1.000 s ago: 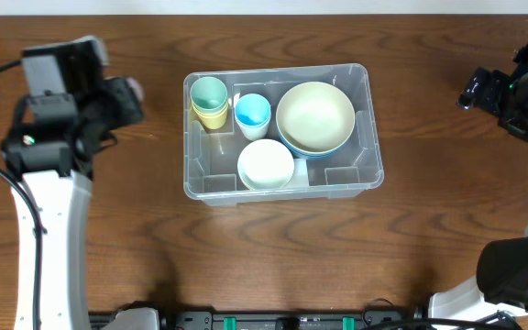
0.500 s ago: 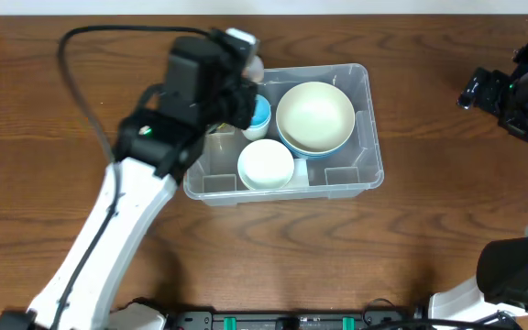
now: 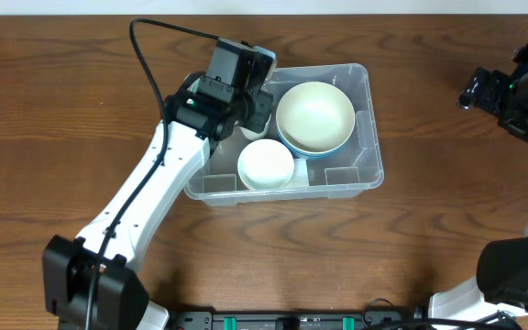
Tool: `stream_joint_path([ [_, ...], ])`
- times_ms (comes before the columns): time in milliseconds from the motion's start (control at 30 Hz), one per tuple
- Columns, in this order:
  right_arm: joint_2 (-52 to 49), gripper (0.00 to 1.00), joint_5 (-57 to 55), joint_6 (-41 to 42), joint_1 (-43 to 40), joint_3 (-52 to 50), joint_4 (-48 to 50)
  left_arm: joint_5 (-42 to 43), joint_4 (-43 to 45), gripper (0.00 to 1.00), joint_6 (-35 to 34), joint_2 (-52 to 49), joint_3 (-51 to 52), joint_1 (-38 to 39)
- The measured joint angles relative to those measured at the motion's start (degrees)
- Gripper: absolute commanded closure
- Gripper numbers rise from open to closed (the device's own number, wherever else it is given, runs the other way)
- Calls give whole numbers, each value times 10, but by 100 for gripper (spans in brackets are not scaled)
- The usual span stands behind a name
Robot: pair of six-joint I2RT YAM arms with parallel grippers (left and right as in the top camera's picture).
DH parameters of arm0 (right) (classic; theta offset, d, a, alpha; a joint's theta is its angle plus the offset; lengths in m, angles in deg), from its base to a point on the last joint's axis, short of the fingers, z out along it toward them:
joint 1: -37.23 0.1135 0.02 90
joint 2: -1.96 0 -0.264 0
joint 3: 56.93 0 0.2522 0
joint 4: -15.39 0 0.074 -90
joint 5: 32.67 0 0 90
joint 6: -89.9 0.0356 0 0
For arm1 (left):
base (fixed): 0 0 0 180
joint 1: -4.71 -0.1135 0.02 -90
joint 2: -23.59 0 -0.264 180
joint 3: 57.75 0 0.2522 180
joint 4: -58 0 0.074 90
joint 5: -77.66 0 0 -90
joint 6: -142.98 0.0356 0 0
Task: Pack container
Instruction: 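Carry the pink cup over the blue cup and lower it in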
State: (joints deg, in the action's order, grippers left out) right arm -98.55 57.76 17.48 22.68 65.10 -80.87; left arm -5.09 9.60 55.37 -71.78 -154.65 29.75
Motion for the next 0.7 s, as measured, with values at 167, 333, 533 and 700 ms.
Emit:
stream_joint_path([
  [167,0,1,0,0,0,0,0,-2,-14,94,1,-17,0,0],
  [333,0,1,0,0,0,0,0,-2,-15,48,9,-30,0,0],
  [533,0,1,0,0,0,0,0,-2,-9,26,6,-30,0,0],
  [700,0,1,0,0,0,0,0,-4,6,25,6,-30,0,0],
])
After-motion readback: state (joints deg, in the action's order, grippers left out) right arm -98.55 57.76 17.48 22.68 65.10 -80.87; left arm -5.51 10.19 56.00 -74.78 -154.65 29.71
